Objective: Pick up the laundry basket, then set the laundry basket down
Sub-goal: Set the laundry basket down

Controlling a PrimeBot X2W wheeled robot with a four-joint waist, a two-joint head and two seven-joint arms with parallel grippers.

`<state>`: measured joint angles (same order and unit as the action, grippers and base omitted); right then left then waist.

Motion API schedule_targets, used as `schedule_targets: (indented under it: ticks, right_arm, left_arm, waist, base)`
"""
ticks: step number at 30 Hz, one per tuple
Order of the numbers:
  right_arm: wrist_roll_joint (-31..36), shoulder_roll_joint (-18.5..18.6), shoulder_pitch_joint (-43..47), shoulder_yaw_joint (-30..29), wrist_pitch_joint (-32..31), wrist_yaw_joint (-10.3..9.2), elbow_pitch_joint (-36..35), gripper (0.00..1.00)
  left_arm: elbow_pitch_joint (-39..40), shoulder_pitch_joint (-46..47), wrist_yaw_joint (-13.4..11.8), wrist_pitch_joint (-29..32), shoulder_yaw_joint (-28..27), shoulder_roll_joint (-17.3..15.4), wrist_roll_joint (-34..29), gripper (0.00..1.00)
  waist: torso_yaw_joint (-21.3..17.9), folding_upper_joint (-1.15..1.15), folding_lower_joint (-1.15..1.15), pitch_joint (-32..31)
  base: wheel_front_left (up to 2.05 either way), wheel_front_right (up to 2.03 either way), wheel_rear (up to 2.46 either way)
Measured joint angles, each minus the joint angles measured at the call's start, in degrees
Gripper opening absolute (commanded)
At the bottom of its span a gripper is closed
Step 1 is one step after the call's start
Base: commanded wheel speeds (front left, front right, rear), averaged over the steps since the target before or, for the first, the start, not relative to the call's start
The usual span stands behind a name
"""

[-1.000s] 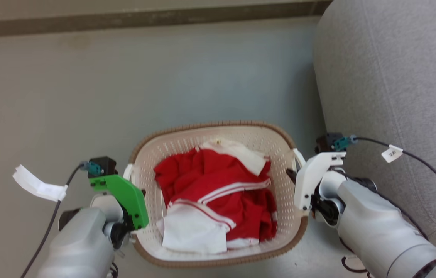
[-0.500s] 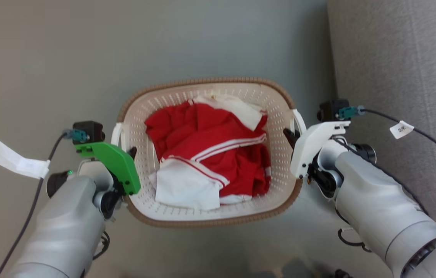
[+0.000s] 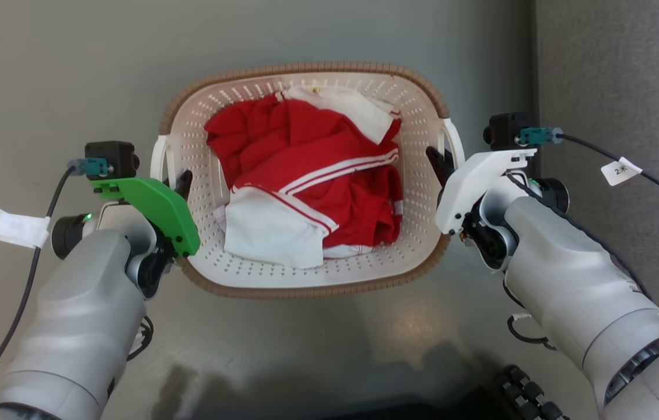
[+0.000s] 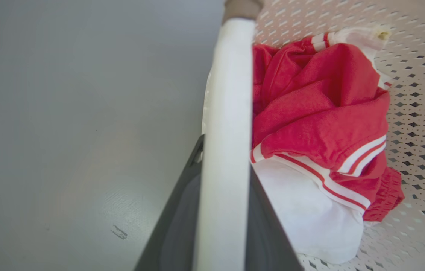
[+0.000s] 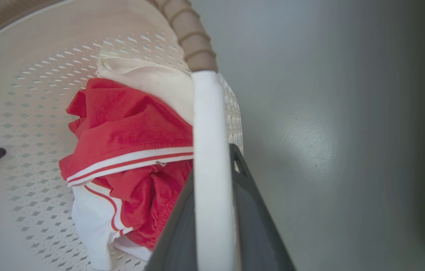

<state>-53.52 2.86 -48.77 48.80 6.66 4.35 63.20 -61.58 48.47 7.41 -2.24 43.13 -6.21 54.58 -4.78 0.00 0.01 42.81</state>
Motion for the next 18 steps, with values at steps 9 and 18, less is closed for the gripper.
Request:
schedule_targets:
  ticks: [9, 18]
  right_arm:
    - [0.0, -0.1, -1.5, 0.2, 3.7, 0.0, 0.1, 0.0]
    - [-0.1, -0.1, -3.4, 0.8, 5.2, 0.0, 0.0, 0.0]
  left_arm:
    - [0.3, 1.7, 0.1, -2.8, 0.0, -0.4, -0.4, 0.0]
    - [-0.1, 3.5, 0.1, -4.5, 0.5, -0.7, -0.4, 0.0]
  waist:
    - [0.0, 0.0, 0.0, 5.0]
    - [-0.1, 0.0, 0.0, 8.7]
  base:
    - [0.0, 0.0, 0.0]
    - [0.0, 0.0, 0.0]
